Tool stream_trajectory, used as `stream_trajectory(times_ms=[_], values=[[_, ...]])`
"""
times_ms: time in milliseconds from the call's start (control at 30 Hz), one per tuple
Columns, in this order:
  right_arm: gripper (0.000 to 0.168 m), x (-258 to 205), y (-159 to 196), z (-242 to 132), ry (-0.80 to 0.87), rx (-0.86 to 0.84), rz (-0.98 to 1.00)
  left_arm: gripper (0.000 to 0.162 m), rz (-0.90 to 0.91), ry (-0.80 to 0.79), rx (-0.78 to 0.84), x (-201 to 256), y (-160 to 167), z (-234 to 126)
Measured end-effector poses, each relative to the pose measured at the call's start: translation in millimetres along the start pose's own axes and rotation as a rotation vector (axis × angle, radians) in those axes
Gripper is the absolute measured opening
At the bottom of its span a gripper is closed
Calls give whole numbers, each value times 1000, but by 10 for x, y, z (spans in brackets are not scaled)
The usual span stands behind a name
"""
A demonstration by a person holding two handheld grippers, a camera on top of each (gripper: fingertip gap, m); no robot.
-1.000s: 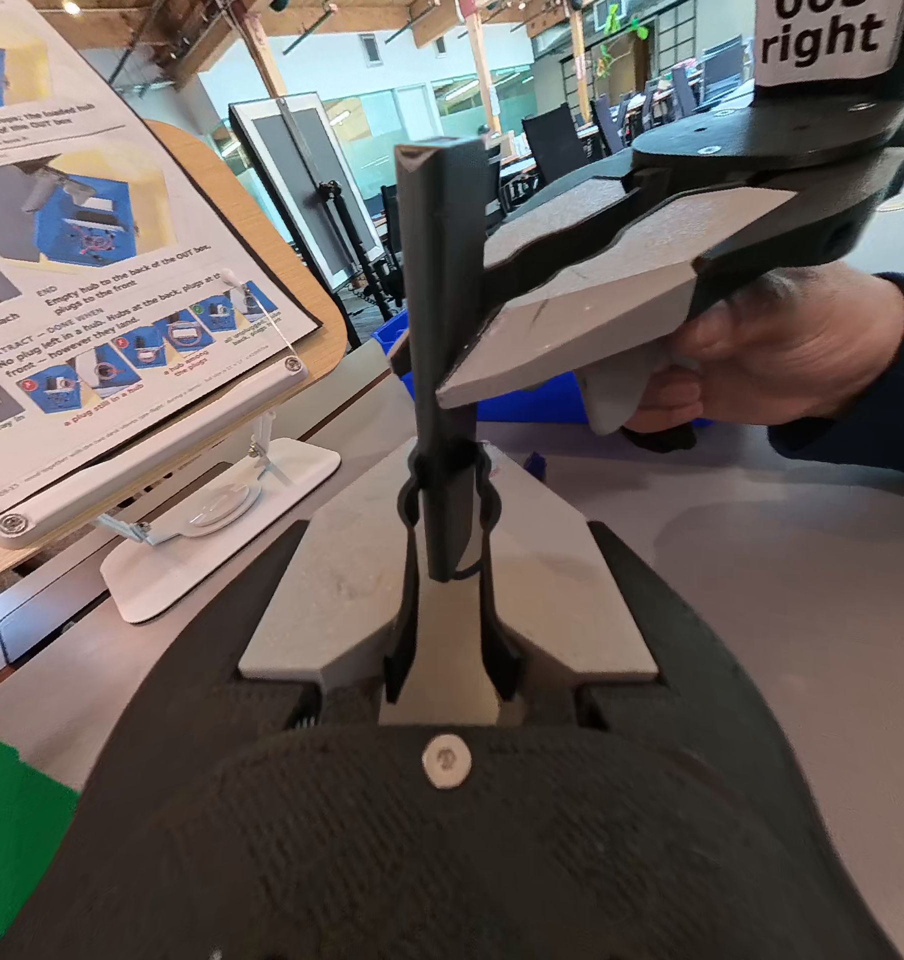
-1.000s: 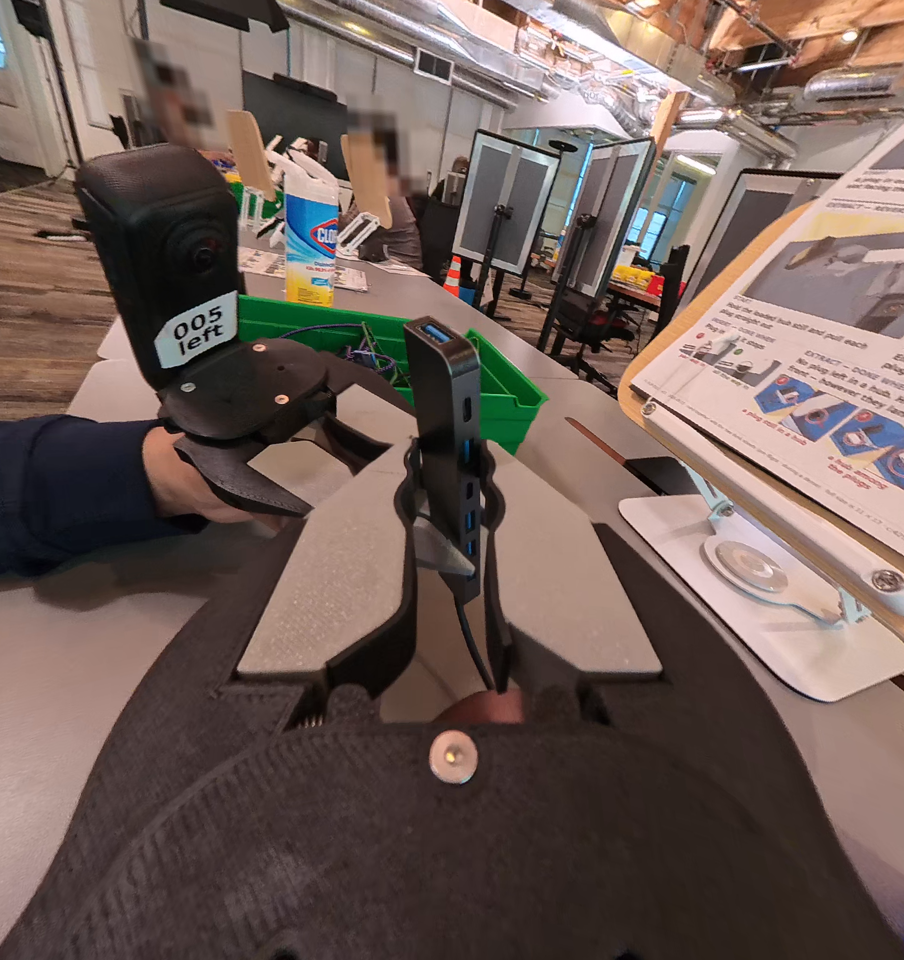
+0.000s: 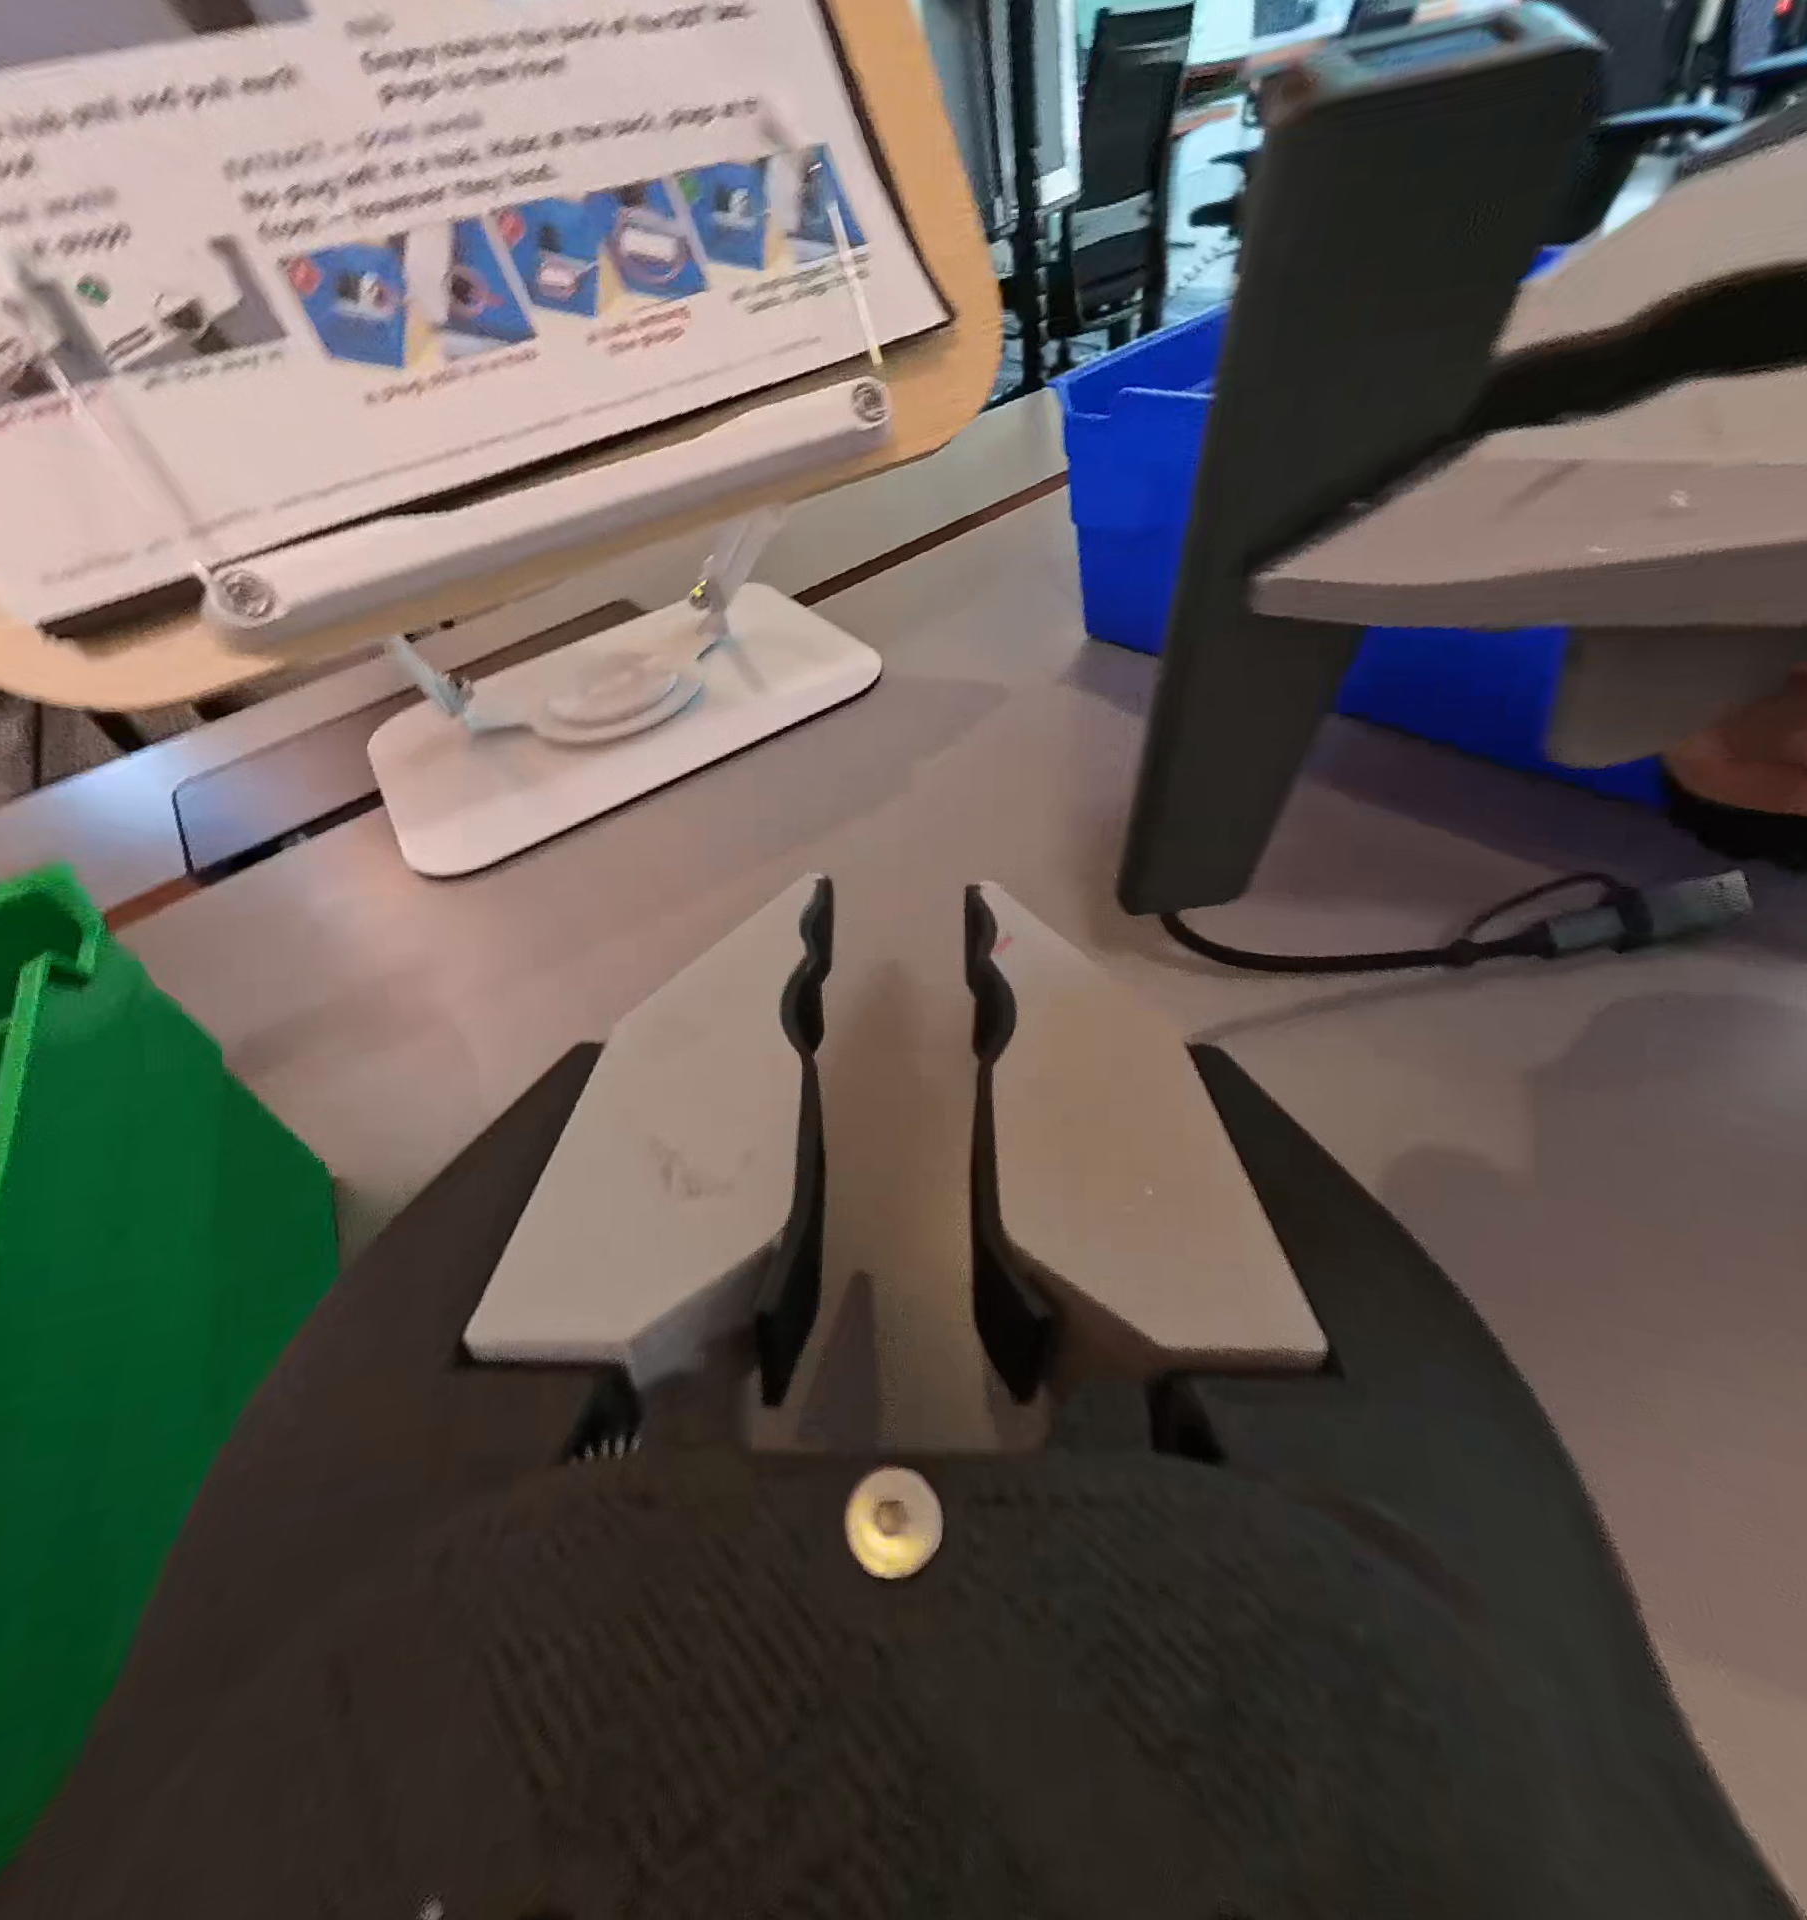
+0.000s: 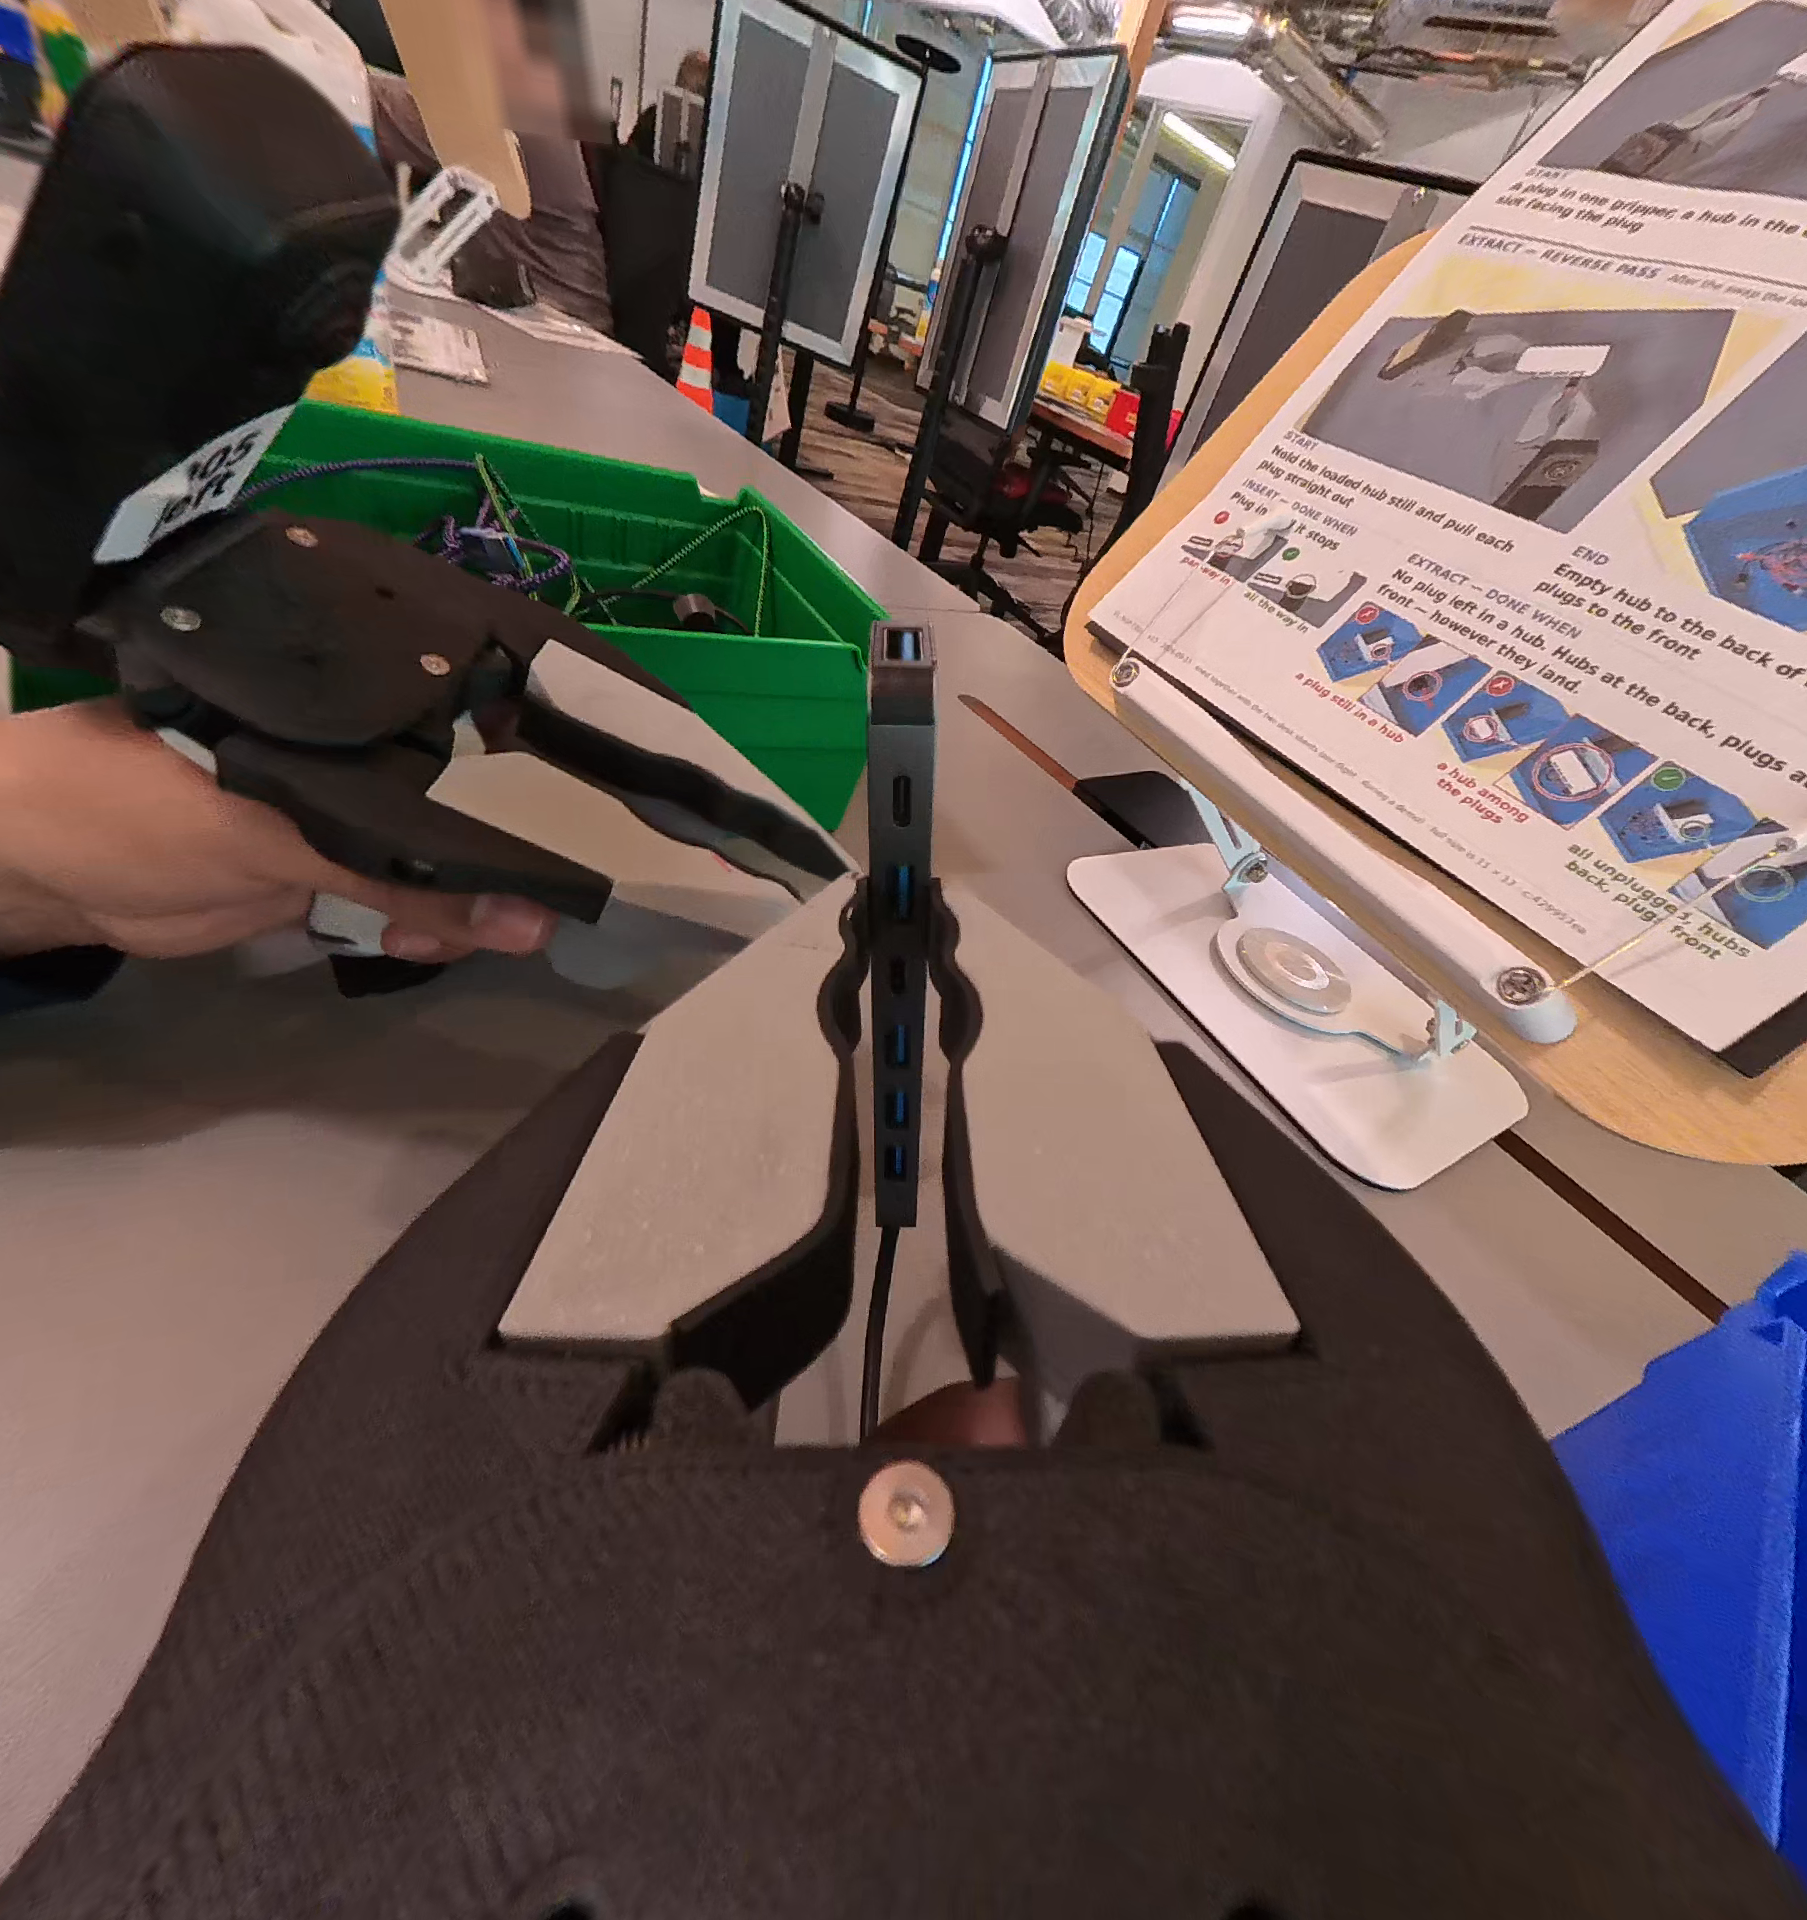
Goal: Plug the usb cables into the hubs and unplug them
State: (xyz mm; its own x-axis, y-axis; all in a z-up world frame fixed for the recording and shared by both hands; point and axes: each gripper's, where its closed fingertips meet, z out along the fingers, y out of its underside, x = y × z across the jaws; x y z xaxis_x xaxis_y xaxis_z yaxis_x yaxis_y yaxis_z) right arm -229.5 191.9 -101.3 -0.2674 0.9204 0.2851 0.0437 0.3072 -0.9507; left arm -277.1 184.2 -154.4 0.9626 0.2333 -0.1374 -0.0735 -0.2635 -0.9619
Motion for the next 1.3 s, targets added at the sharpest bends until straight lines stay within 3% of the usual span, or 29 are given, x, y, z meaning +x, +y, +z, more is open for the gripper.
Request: stream_trajectory(times_ms=[267, 1300], values=[[7, 69, 130, 45, 31, -54, 30, 32, -75, -49, -18, -136, 46, -7], [7, 70, 192, 82, 48, -85, 80, 24, -8, -40, -56, 6, 129, 64]])
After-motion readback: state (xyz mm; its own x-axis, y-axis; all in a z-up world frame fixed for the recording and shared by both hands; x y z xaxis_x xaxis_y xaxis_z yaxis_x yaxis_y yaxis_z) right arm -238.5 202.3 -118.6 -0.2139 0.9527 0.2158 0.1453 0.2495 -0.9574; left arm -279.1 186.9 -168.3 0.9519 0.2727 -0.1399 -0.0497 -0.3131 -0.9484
